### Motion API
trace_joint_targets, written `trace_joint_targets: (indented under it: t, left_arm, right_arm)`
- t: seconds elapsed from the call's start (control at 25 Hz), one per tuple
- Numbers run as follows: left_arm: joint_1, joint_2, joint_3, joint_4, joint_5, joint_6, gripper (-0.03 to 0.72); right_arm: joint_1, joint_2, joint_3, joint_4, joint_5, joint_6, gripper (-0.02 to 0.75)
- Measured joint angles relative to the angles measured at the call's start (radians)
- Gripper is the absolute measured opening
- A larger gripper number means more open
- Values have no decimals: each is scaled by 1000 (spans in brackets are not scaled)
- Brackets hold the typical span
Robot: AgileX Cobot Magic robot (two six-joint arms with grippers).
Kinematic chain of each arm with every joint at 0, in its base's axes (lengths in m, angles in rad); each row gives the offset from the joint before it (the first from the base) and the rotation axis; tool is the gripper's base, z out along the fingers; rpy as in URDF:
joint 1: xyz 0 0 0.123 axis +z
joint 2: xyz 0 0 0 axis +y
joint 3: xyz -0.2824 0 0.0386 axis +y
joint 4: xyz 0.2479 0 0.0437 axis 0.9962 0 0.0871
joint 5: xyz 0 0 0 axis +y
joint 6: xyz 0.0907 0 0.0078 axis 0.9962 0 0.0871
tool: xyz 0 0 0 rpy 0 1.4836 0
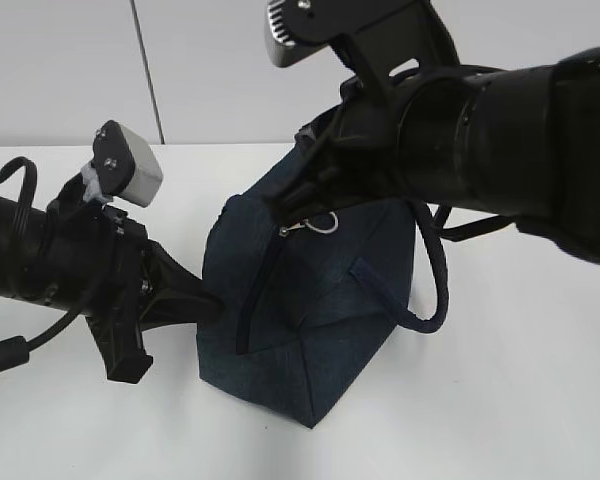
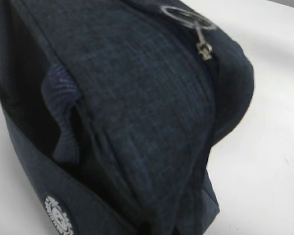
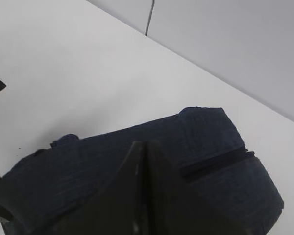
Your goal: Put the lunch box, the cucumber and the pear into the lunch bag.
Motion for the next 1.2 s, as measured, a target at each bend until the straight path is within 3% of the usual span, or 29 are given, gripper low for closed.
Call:
trace_joint_targets:
  t: [0.28,0.48,0.6,0.84,1.2]
  left_arm:
    - [0,0,9,0,-3,0,-11]
    - [0,0,9,-14,-3,0,29]
    - [0,0,9,-21,-2,0,76]
    - [0,-3,9,-28,-2,-1,113]
    - [0,-3,11,-63,-3,-1,121]
  right_arm:
    - [-2,-7,-5,-2,-10,52,13]
    - [-2,-120,47,-4,68,188,272]
    - [-2,-177,149,-8,169,268,344]
    - [-2,-205,340,-21,317,249,365]
    - [-2,-111,354,-27,312,26,366]
